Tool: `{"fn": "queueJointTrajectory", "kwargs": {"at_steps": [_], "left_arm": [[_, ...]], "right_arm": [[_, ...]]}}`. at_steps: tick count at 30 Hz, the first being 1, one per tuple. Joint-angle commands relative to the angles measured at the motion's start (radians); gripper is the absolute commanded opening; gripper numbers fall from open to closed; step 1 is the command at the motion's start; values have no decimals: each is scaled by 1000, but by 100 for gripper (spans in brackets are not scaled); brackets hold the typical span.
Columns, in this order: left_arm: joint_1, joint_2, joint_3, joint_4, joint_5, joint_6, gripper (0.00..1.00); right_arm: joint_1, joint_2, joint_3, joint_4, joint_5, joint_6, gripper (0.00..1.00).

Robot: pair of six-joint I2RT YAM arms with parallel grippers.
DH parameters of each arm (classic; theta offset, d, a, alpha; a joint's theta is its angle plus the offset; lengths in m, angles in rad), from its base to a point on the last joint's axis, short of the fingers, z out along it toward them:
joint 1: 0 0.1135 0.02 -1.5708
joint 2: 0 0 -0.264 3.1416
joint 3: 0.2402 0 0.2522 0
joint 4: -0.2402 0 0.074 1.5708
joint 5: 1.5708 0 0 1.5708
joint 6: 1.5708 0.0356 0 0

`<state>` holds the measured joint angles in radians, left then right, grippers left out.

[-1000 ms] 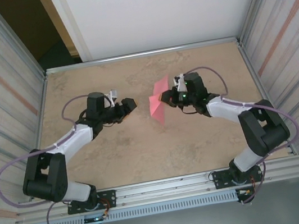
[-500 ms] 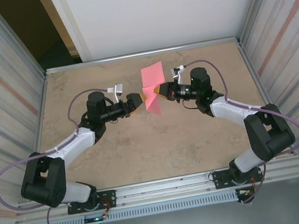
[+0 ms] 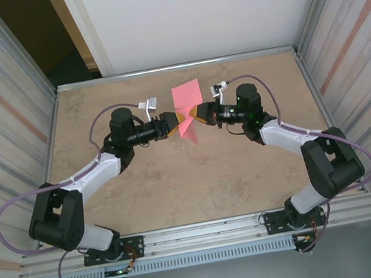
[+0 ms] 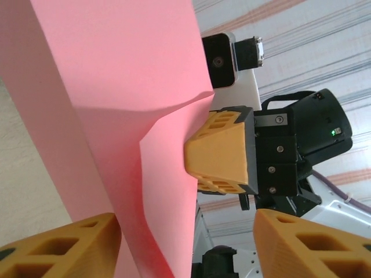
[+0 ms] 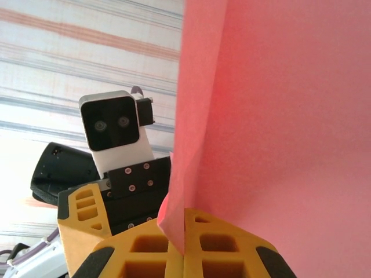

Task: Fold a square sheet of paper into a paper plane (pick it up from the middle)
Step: Turn over the paper at the center of the table.

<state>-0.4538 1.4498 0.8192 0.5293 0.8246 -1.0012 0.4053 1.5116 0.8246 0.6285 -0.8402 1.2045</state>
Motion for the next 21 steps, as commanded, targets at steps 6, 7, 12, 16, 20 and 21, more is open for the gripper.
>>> {"fn": "queueJointTrajectory", "kwargs": {"at_steps": [6,7,12,16,20,21], "left_arm": [[-3,21,39,41,38,-16,45],[-3,24,38,40,39,-17,43],[-2,34,41,34,41,-17,31],[1,44,44,32,43,-14,20],[1,50,49,16,40,2,12],[3,49,50,9,38,7,11]], "right_arm": [[-5,5,25,6,-27,13,8],[-8,4,25,-2,-25,8,9],[-12,-7,24,-37,-22,-11,14],[-17,-23,21,-86,-12,-51,22],[-29,-49,18,-155,8,-97,28],[-35,-58,15,-175,14,-106,30]]}}
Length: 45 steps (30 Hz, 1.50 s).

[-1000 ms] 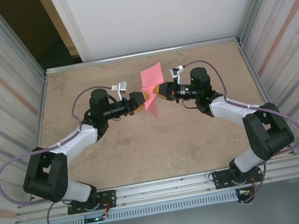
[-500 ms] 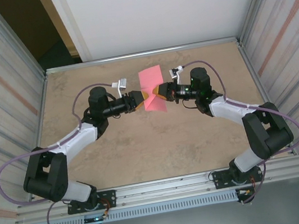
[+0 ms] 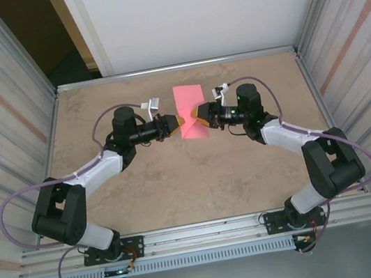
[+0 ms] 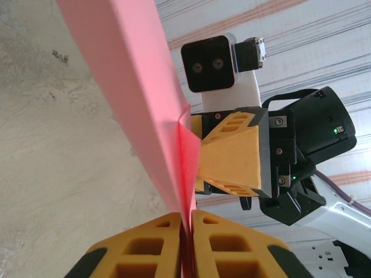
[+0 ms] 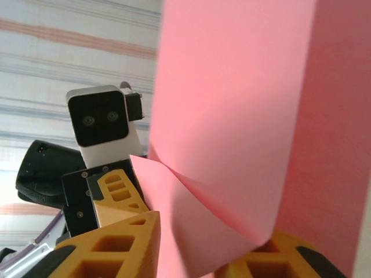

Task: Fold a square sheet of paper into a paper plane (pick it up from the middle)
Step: Turn over the paper at the center of the table.

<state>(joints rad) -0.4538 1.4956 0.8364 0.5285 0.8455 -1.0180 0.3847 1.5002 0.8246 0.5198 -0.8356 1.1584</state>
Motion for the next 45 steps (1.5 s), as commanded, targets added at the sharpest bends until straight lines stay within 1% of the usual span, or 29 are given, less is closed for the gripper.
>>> {"fn": "queueJointTrajectory", "kwargs": {"at_steps": [1,4,6,8,10,12,15,19,21,23,25,28,31,32,33,36,38,41,45], "left_arm": [[3,2,33,-2,11,35,10],[7,-3,40,-62,-3,76,9],[10,-14,47,-138,-24,127,8],[14,-32,67,-279,-71,212,7],[13,-52,106,-461,-151,326,7],[4,-68,153,-652,-276,441,7],[-28,-67,249,-915,-535,588,7],[-104,-23,382,-1171,-892,701,7],[-136,12,441,-1258,-1047,724,7],[-165,49,489,-1319,-1173,739,7],[-200,94,531,-1361,-1276,748,7],[-255,176,589,-1408,-1383,750,7],[-303,276,646,-1439,-1434,730,7],[-313,305,662,-1449,-1436,712,7],[-318,343,687,-1464,-1425,686,7],[-336,426,731,-1461,-1347,633,7],[-341,460,745,-1445,-1272,597,9],[-340,478,726,-1366,-1111,559,16],[-301,467,639,-1213,-833,503,24]], "right_arm": [[-18,-54,12,-82,15,-70,32],[-40,-84,1,-157,47,-104,38],[-60,-111,-1,-226,85,-142,43],[-79,-151,0,-337,152,-197,49],[-93,-189,7,-457,235,-260,54],[-99,-228,16,-560,327,-315,57],[-108,-274,25,-670,440,-367,60],[-116,-307,25,-732,517,-390,61],[-121,-317,19,-743,541,-389,62],[-124,-323,12,-753,561,-386,62],[-125,-327,6,-766,592,-380,62],[-137,-335,-9,-773,612,-366,62],[-151,-348,-26,-776,627,-350,62],[-154,-353,-31,-778,629,-347,62],[-160,-356,-36,-782,635,-343,62],[-176,-367,-48,-795,645,-332,62],[-186,-372,-55,-800,645,-328,62],[-196,-376,-65,-804,646,-325,62],[-196,-368,-66,-810,644,-330,62]]}}
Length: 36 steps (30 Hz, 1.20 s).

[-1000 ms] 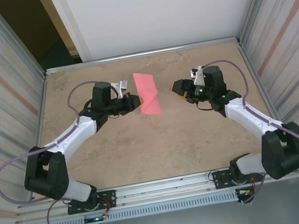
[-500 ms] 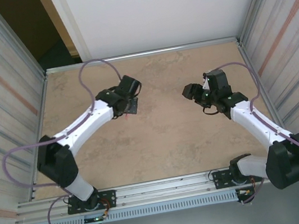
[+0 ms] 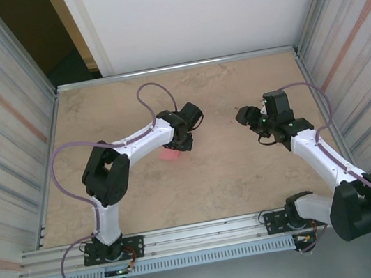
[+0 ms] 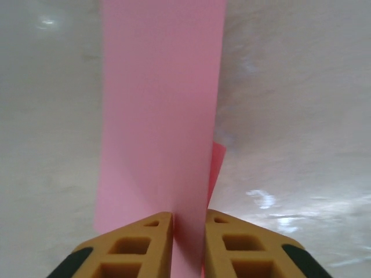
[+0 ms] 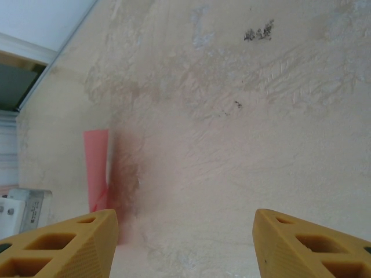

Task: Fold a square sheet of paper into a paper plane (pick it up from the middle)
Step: Turn over the paper at the center of the table, then move the paper to the center of the table.

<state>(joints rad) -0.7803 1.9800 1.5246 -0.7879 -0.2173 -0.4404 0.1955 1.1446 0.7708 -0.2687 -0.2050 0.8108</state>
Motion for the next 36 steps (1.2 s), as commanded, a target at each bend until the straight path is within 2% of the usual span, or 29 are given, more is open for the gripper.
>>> {"fn": "queueJointTrajectory", "kwargs": {"at_steps": [1,4,7,11,17,21,26,31,33,36], "left_arm": [[41,-31,-87,159,295,-87,27],[92,-88,-175,297,475,-111,33],[148,-160,-260,417,602,-146,42],[236,-267,-387,559,715,-190,54],[390,-400,-557,602,697,-214,66],[474,-473,-644,596,698,-216,72],[512,-539,-714,609,696,-226,84],[518,-553,-738,611,693,-231,91],[519,-546,-740,613,703,-231,97],[519,-531,-735,626,729,-234,97]], "right_arm": [[-7,-5,-12,-22,11,14,62],[-4,24,-2,-24,-14,-2,62],[27,72,27,-30,-27,-22,61],[142,169,81,-17,-9,-33,58],[343,388,198,50,-7,1,48],[424,539,287,117,-51,44,40],[459,702,401,130,-119,63,35],[464,802,461,117,-188,63,35],[464,822,471,109,-207,57,34],[463,851,480,66,-212,33,34]]}}
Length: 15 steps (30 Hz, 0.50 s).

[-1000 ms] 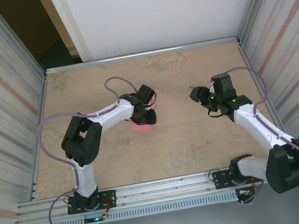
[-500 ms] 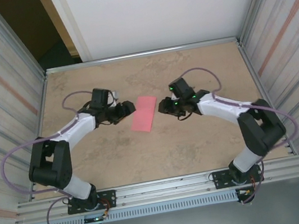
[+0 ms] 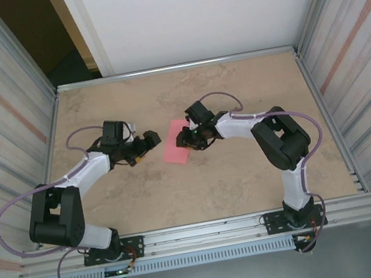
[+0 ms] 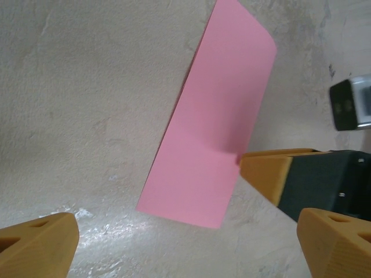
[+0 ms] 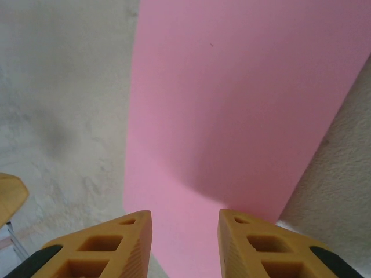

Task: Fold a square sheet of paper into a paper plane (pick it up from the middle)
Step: Move the paper to the center of the table.

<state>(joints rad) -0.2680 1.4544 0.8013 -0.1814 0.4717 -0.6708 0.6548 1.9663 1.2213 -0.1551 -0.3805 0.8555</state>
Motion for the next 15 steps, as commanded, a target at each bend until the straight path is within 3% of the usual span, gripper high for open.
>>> {"fn": "queueJointTrajectory", "kwargs": {"at_steps": [1,10,15], "left_arm": [[6,1,-10,27,51,-7,98],[4,18,-49,7,209,14,92],[-33,-3,-83,11,225,-9,86]], "right_arm": [[2,36,30,-65,-35,-24,34],[-28,-5,-63,-245,-3,-277,30],[-57,-81,-123,-290,-24,-409,30]]}}
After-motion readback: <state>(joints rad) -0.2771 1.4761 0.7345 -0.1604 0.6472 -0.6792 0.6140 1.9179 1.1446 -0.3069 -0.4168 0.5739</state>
